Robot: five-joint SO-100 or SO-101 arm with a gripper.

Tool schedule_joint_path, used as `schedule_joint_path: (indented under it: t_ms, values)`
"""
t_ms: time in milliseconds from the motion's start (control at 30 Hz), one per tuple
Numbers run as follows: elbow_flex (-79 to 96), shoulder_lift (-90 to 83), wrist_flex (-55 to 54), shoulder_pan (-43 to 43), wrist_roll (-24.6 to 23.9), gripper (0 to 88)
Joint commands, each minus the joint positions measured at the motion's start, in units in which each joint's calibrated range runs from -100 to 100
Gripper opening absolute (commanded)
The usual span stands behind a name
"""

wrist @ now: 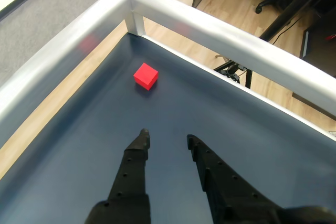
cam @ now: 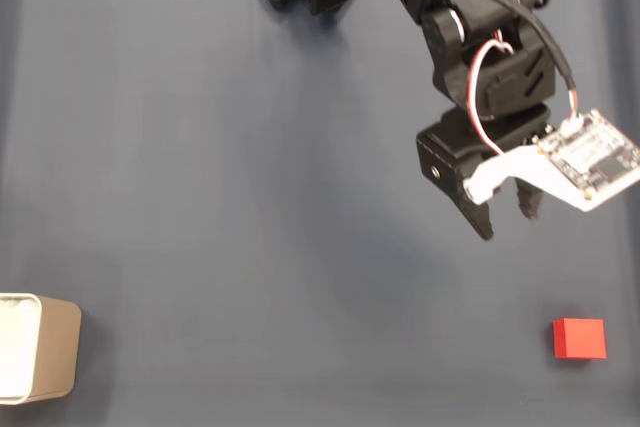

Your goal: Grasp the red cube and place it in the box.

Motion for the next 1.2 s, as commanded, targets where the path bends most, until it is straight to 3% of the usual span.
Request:
schedule_joint_path:
  t_ms: [0, 433, 1167]
  values:
    - [-5.2, 1.7, -1.7, -0.8, 0.7, 19.4]
    - [-16.6, 14.4, -4.8, -1.8, 1.0, 31.1]
    - [-43.4, 40.1, -6.3, -2.9, 0.0, 38.8]
